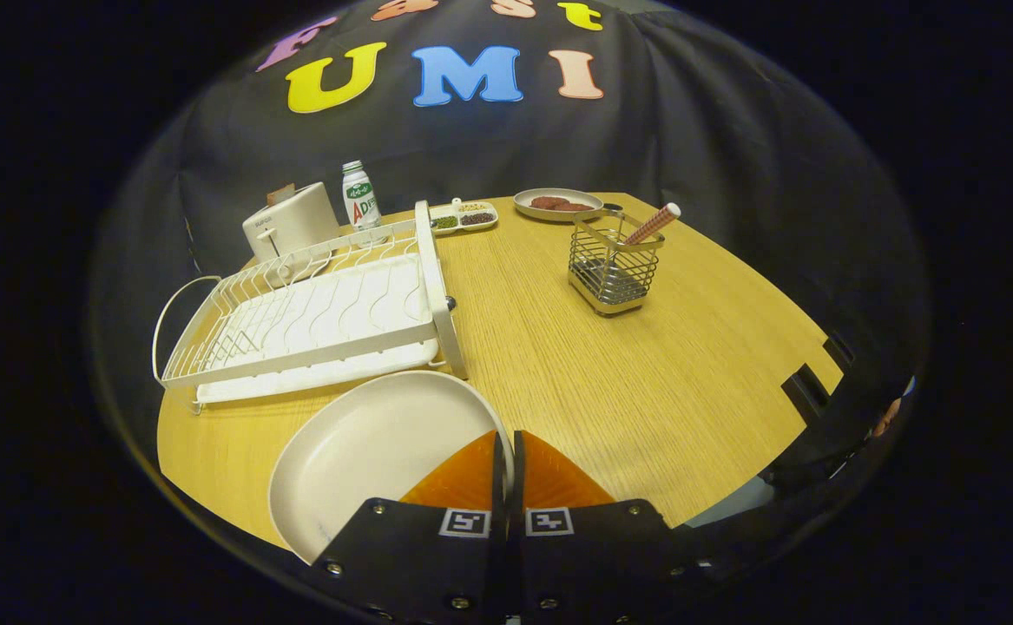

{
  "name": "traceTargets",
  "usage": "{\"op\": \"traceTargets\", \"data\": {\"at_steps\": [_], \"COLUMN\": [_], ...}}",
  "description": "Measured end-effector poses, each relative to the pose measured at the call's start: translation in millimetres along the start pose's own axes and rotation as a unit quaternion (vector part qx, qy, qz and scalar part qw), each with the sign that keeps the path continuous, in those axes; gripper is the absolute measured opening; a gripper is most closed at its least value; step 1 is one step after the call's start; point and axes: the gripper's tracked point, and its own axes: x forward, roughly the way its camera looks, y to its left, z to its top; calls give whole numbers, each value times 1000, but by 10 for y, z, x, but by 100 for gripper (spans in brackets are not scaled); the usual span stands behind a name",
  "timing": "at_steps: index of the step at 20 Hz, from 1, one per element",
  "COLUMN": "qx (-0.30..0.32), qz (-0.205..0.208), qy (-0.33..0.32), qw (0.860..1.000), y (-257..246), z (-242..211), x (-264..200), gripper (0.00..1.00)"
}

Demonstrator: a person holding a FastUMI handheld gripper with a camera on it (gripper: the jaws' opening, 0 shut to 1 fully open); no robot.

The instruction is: Take the plate from the dish rack, then take the spoon from the basket and place it into the plate.

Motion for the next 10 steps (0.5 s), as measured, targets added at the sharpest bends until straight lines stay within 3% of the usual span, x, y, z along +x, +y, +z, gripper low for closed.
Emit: {"op": "traceTargets", "data": {"at_steps": [10], "qx": [-29], "qz": [-10], "qy": [33], "qw": [999], "y": [-60], "z": [-206], "x": [215], "gripper": [1]}}
